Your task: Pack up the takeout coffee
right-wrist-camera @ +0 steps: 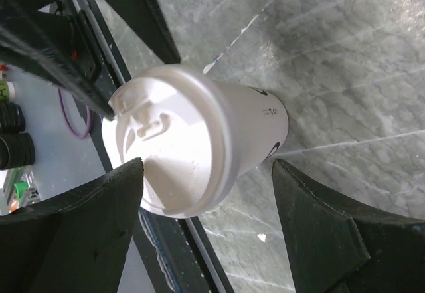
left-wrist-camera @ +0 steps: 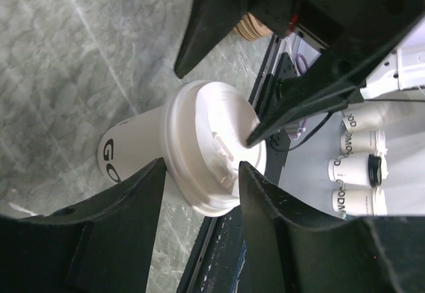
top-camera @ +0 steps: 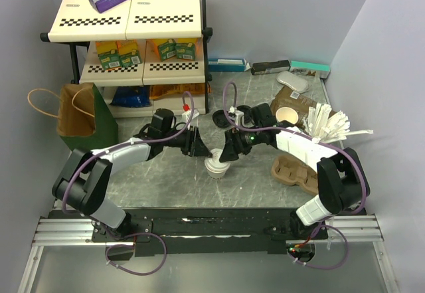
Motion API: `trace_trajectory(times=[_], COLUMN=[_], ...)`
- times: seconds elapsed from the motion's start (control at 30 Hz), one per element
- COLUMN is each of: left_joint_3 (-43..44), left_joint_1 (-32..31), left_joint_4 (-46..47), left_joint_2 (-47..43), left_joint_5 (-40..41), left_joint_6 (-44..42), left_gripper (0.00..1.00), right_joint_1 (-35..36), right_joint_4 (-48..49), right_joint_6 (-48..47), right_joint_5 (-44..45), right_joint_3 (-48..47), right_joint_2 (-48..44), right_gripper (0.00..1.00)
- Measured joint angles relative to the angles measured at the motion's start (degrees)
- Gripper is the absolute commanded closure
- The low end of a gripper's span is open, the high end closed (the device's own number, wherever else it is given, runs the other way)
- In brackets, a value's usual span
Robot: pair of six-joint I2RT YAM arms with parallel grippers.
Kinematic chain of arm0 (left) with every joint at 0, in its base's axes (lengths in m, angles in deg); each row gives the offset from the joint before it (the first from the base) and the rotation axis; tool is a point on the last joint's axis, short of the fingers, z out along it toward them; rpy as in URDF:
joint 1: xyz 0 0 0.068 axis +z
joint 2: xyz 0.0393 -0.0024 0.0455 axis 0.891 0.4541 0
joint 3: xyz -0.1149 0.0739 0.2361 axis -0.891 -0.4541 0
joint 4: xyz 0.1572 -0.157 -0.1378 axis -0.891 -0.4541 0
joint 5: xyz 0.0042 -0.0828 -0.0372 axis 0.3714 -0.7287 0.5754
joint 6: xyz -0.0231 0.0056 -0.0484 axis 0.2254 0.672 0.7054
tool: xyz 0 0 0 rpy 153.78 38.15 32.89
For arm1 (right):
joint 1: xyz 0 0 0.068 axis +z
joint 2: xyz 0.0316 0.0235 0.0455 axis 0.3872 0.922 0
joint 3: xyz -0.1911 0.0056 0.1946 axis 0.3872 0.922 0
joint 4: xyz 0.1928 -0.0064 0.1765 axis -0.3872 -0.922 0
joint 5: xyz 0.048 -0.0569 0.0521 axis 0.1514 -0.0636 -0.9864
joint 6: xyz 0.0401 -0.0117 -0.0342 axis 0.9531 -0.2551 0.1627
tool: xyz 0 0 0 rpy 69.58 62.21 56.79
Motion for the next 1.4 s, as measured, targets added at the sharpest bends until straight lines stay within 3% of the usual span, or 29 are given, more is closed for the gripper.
trace_trajectory(times=[1.0, 1.4], left_joint_3=[1.18, 1.18], left_joint_1=[-2.08, -1.31], left_joint_4=[-6.21, -5.9], left_joint_2=[-2.05, -2.49], left_joint_5=[2.43, 3.23], left_joint_6=[-5.79, -4.37], left_gripper=[0.47, 0.39], right_joint_1=[2.51, 2.6], right_joint_4=[-2.21, -2.86], right_joint_6=[-1.36, 0.22], right_joint_5=[1.07, 1.92], right_joint_3=[0.31, -1.55], right_joint_2=[-0.42, -0.22], right_gripper=[0.14, 0.15])
